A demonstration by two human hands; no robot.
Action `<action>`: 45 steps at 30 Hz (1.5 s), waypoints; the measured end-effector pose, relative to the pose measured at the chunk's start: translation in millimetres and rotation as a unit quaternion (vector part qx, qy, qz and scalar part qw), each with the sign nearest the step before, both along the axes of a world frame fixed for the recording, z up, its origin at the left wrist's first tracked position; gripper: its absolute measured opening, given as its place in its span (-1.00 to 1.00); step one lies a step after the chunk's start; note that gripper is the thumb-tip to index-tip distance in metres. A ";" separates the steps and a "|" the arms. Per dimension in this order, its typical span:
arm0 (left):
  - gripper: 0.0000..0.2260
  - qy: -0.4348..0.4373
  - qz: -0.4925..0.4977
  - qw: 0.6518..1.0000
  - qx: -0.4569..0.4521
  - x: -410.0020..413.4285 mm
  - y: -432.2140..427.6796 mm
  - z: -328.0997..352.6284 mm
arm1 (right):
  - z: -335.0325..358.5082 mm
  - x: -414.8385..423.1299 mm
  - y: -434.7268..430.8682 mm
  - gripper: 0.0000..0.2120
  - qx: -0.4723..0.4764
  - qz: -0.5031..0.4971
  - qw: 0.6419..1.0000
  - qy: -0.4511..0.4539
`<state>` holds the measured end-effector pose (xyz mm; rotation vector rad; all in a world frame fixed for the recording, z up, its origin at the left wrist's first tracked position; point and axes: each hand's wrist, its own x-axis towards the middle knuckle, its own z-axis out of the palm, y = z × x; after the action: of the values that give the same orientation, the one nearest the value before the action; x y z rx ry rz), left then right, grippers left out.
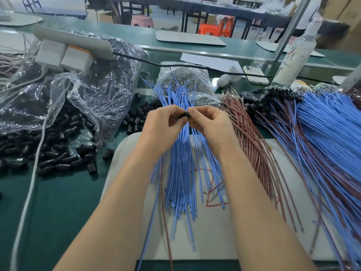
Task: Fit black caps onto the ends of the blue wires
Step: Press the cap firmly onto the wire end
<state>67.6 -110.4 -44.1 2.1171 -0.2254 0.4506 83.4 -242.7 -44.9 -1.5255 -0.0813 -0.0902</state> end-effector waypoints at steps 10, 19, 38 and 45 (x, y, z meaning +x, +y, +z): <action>-0.92 -0.164 0.013 0.970 -0.182 0.6 -24.4 124.1 | 60.0 -37.3 -8.4 -0.60 0.222 0.315 0.921 0.061; -0.92 0.043 -0.120 0.841 -0.525 30.8 -155.6 146.9 | 110.5 -96.1 -143.4 -0.85 -0.095 -0.120 0.988 -0.026; -0.86 0.143 -0.168 0.963 -0.157 14.3 -223.5 52.1 | 29.1 -41.9 -153.7 -0.83 -0.365 -0.405 0.838 -0.017; -0.88 0.086 -0.041 0.960 -0.263 30.6 -98.1 67.9 | 43.6 -3.5 -45.3 -0.87 -0.285 -0.224 0.929 -0.072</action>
<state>98.2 -208.6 23.8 1.6047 -0.0788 0.2404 79.9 -287.9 -1.3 -2.0960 0.1399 -0.5870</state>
